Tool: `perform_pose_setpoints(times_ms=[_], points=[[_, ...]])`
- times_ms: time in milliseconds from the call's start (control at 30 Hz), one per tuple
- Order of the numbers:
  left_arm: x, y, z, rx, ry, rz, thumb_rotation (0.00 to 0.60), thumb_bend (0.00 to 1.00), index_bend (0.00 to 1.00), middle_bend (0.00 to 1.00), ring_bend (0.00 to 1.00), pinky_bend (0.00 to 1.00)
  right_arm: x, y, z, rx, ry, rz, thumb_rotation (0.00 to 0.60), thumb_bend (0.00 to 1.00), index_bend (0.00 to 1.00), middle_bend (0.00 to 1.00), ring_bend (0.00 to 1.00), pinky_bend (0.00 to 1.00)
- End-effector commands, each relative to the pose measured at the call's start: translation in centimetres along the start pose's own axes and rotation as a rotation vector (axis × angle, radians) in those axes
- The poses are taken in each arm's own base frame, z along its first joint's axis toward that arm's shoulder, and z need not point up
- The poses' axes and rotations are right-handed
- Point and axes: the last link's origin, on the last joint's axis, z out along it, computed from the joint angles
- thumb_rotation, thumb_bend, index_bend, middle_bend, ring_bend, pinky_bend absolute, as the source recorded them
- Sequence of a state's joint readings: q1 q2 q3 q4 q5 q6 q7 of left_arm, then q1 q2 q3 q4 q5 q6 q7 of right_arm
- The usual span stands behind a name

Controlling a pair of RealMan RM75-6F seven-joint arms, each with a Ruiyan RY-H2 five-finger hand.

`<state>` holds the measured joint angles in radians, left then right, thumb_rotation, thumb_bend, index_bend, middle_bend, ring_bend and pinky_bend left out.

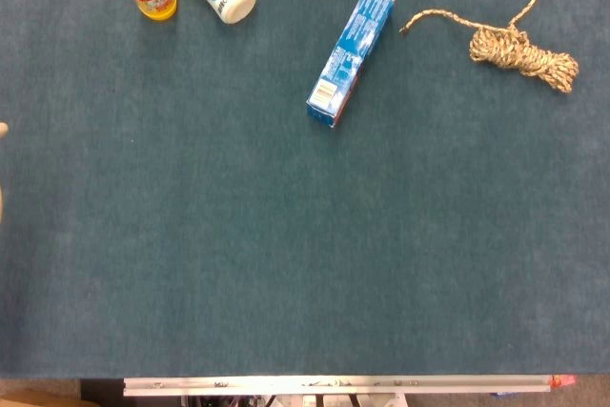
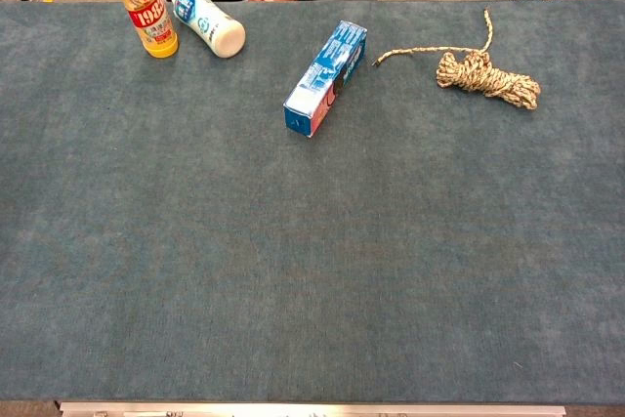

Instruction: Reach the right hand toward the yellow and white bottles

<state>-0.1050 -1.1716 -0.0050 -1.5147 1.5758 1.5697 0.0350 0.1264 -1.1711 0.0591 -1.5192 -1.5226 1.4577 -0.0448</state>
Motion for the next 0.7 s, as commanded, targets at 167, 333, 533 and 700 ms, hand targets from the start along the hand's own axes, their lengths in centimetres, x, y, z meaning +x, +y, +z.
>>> perform_pose_setpoints(times_ms=[167, 333, 533, 700], points=[[0.1, 0.0, 0.0, -0.005, 0.003, -0.002, 0.600, 0.60, 0.20, 0.51, 0.45, 0.49, 0.0, 0.0, 0.0, 0.001, 0.001, 0.000, 0.600, 0.23, 0.11, 0.48, 0.43, 0.45], [0.1, 0.1, -0.1, -0.008, 0.004, -0.005, 0.600, 0.60, 0.20, 0.51, 0.45, 0.49, 0.1, 0.1, -0.1, -0.001, 0.002, 0.001, 0.600, 0.23, 0.11, 0.48, 0.43, 0.45], [-0.4, 0.6, 0.7, -0.053, -0.011, -0.015, 0.600, 0.60, 0.20, 0.51, 0.45, 0.49, 0.1, 0.1, -0.1, -0.003, 0.000, 0.000, 0.600, 0.23, 0.11, 0.48, 0.43, 0.45], [-0.9, 2.1, 2.3, -0.166, -0.032, -0.080, 0.600, 0.60, 0.17, 0.51, 0.45, 0.49, 0.1, -0.1, 0.0, 0.002, 0.004, 0.002, 0.600, 0.23, 0.11, 0.48, 0.43, 0.45]])
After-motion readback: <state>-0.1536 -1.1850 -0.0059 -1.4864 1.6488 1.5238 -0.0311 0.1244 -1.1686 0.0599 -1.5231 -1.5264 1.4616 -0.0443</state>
